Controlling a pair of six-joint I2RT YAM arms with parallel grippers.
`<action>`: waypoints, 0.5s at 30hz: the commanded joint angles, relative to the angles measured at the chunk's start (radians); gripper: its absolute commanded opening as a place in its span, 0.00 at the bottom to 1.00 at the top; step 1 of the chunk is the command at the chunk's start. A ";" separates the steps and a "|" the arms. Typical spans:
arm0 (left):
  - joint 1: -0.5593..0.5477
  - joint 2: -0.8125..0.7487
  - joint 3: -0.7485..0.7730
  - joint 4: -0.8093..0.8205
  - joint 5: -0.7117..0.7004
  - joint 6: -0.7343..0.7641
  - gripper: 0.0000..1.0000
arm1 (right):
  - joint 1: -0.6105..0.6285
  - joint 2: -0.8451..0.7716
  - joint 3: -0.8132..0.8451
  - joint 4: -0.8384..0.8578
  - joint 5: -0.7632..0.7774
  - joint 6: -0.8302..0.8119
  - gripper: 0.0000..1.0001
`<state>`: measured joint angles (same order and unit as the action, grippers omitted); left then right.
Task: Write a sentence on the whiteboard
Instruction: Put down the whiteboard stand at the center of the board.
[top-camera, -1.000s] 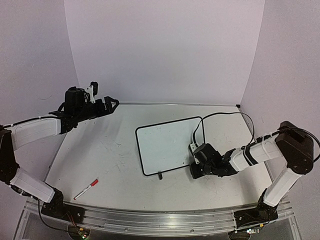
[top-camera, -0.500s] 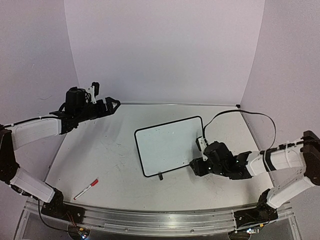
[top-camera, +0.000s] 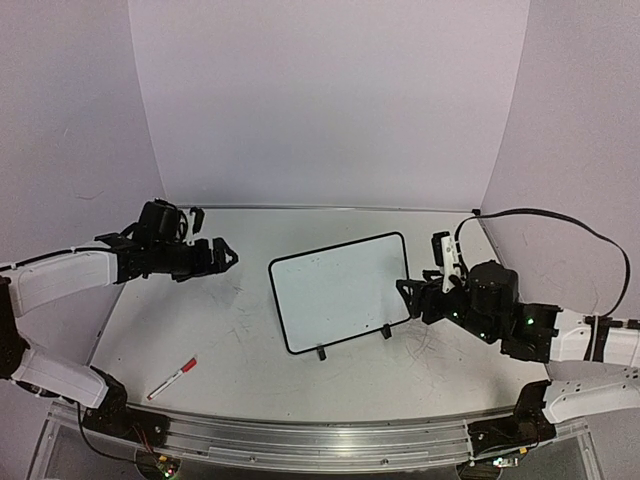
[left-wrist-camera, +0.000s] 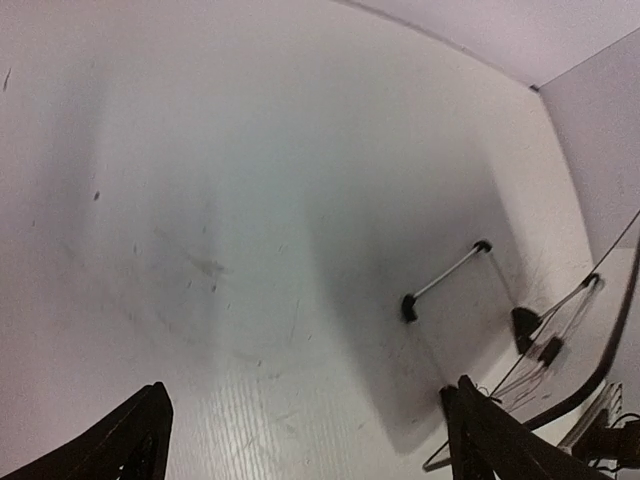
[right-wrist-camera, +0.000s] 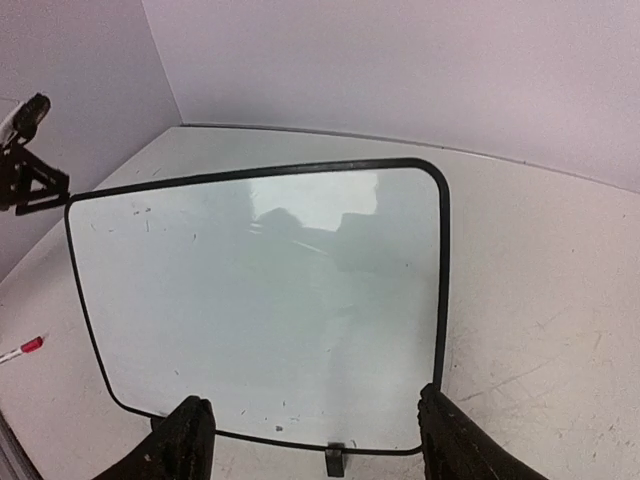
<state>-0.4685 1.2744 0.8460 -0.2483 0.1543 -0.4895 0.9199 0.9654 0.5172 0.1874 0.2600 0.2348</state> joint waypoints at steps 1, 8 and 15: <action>-0.120 0.009 0.064 -0.393 -0.250 -0.098 0.97 | 0.004 0.057 0.069 0.069 0.035 -0.098 0.72; -0.178 0.056 0.039 -0.684 -0.332 -0.271 0.97 | 0.000 0.084 0.074 0.134 -0.042 -0.157 0.73; -0.181 0.031 -0.085 -0.736 -0.213 -0.322 0.99 | 0.000 0.033 0.033 0.151 -0.061 -0.162 0.73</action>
<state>-0.6430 1.3195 0.8128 -0.8932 -0.1030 -0.7590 0.9199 1.0444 0.5629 0.2789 0.2173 0.0972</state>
